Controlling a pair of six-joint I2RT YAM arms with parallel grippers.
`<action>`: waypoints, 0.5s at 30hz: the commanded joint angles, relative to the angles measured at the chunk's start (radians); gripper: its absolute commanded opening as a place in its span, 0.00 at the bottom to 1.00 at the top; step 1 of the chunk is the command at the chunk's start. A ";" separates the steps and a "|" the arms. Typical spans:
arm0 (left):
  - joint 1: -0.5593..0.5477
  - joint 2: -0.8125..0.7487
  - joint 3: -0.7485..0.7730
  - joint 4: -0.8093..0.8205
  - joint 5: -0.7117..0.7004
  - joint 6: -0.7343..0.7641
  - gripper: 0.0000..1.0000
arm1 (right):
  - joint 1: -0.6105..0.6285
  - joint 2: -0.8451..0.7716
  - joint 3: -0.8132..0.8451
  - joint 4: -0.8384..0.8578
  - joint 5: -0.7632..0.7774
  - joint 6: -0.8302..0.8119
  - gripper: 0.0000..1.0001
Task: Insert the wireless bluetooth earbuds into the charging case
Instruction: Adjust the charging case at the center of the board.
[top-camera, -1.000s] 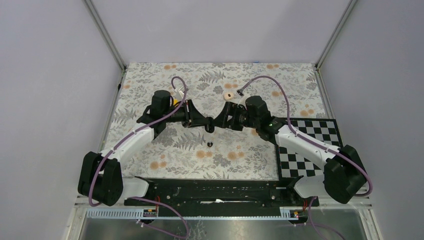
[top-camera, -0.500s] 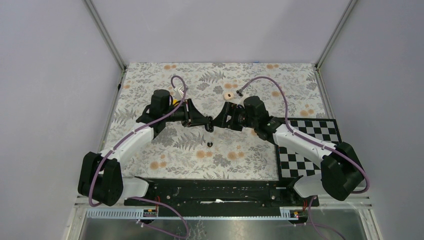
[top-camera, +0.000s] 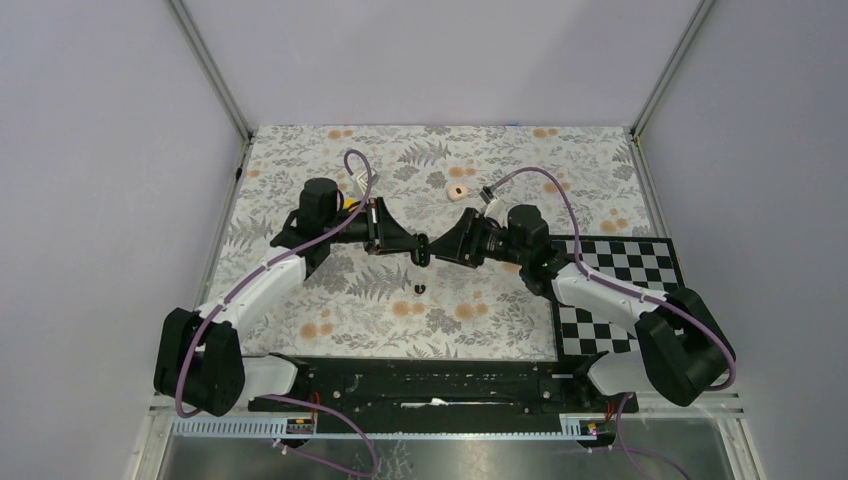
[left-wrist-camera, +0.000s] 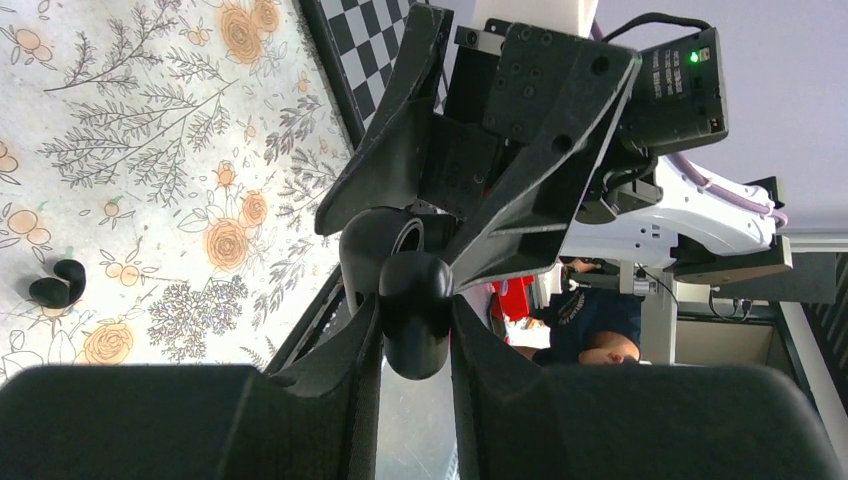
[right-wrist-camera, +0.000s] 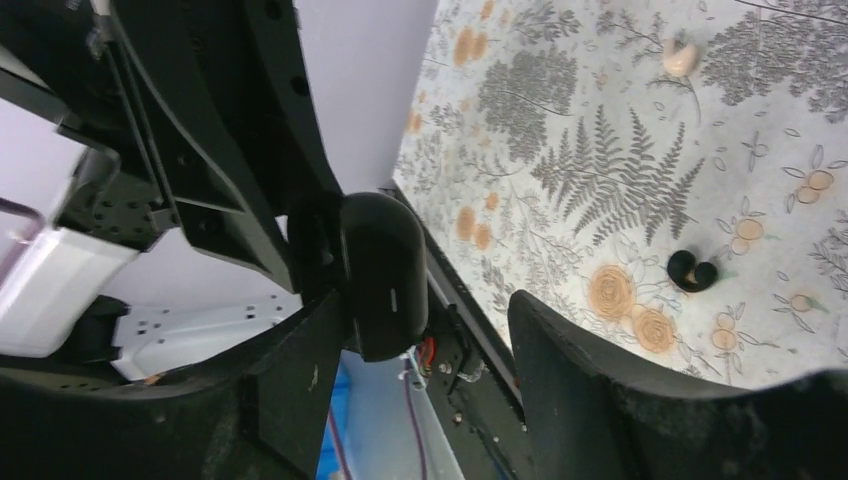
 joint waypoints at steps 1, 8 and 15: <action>0.004 -0.006 0.035 0.037 0.041 -0.007 0.00 | -0.018 -0.040 -0.004 0.182 -0.103 0.075 0.64; 0.003 -0.008 0.034 0.095 0.062 -0.057 0.00 | -0.019 -0.014 0.027 0.199 -0.126 0.082 0.63; 0.003 -0.006 0.047 0.122 0.065 -0.079 0.00 | -0.019 0.020 0.037 0.197 -0.144 0.070 0.61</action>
